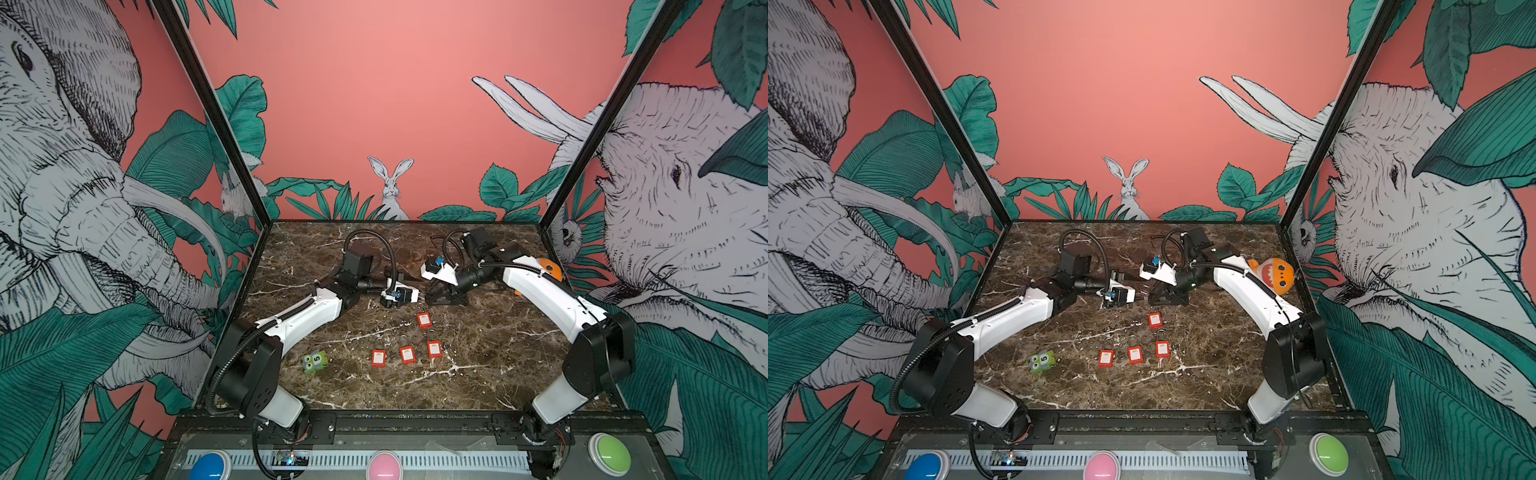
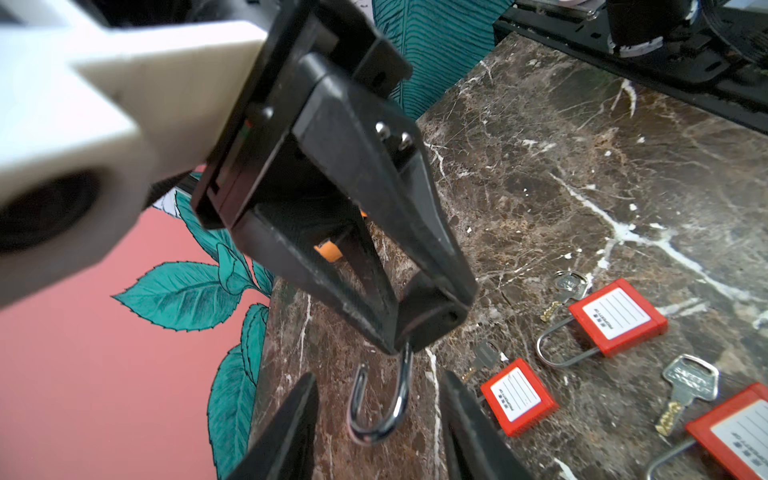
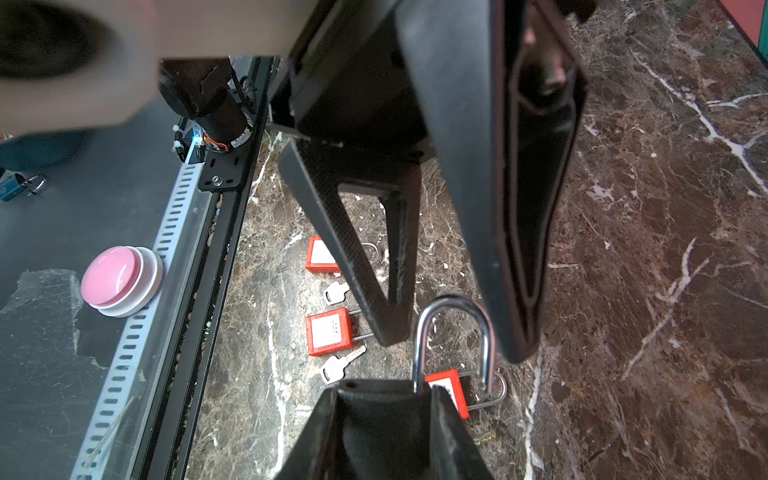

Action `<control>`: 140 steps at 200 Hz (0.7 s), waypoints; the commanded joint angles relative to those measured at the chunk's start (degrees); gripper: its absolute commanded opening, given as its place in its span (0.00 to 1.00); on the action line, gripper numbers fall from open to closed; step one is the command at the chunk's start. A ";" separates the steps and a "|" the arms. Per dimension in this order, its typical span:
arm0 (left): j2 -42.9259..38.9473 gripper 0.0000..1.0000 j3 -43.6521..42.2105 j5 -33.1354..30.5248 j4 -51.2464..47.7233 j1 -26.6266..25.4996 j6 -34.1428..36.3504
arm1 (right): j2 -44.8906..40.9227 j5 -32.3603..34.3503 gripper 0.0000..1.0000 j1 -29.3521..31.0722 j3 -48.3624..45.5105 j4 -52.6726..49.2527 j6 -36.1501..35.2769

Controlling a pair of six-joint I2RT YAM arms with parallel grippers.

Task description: Lock with the key

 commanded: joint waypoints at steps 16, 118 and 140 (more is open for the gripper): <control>-0.29 0.39 0.60 0.04 -2.51 -0.53 4.23 | 1.03 -2.39 0.05 -0.26 2.10 -1.82 -1.32; 1.56 0.00 3.17 -0.40 -7.86 -2.17 7.24 | 1.58 -0.82 0.10 -0.29 2.63 -2.63 -2.79; 2.22 0.00 4.73 0.74 -10.17 -2.21 5.01 | 0.51 2.10 0.27 -0.21 1.64 -0.71 -2.90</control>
